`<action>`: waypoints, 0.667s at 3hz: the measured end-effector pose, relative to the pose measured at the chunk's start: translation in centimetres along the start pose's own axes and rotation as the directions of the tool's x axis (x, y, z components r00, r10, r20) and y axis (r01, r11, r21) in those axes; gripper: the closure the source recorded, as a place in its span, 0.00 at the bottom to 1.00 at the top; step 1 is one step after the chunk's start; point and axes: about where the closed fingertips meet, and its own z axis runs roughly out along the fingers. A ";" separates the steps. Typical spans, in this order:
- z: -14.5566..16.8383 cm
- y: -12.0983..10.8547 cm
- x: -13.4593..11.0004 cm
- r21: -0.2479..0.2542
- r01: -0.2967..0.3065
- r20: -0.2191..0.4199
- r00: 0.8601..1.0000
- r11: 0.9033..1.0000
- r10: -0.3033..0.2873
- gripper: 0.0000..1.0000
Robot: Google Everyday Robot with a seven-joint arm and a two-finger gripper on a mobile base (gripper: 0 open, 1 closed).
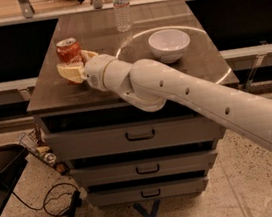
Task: Place coke can upright
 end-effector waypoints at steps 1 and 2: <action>0.1 0.2 0.0 -0.003 0.000 0.000 1.000 1.000 0.000 0.35; 0.2 0.3 -0.1 -0.006 0.000 0.001 1.000 1.000 0.000 0.12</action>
Offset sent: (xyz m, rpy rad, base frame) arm -0.0006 0.0015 0.0004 0.0002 -0.0004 0.0023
